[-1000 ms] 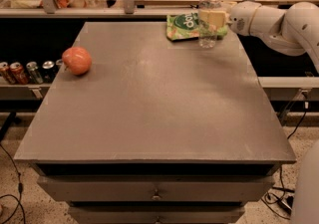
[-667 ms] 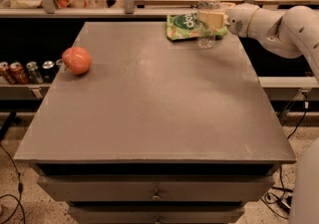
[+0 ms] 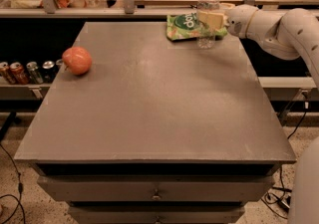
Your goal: Move water bottle near green rice chip bag
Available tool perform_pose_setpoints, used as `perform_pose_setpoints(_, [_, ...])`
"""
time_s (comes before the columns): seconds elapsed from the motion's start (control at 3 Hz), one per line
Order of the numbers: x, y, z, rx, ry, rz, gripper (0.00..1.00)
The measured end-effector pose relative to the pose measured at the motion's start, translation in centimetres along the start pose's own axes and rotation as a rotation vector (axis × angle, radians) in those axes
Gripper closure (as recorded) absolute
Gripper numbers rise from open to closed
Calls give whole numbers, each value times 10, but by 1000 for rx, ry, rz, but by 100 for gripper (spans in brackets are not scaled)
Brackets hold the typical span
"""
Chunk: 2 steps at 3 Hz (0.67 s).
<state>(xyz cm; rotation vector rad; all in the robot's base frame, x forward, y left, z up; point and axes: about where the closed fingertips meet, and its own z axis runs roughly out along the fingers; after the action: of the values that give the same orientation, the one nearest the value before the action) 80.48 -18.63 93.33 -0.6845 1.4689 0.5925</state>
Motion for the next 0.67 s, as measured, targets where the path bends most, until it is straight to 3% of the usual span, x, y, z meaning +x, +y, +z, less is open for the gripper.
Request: perform_pose_setpoints(0.67, [-1,1,0,-11,-5,-1,12])
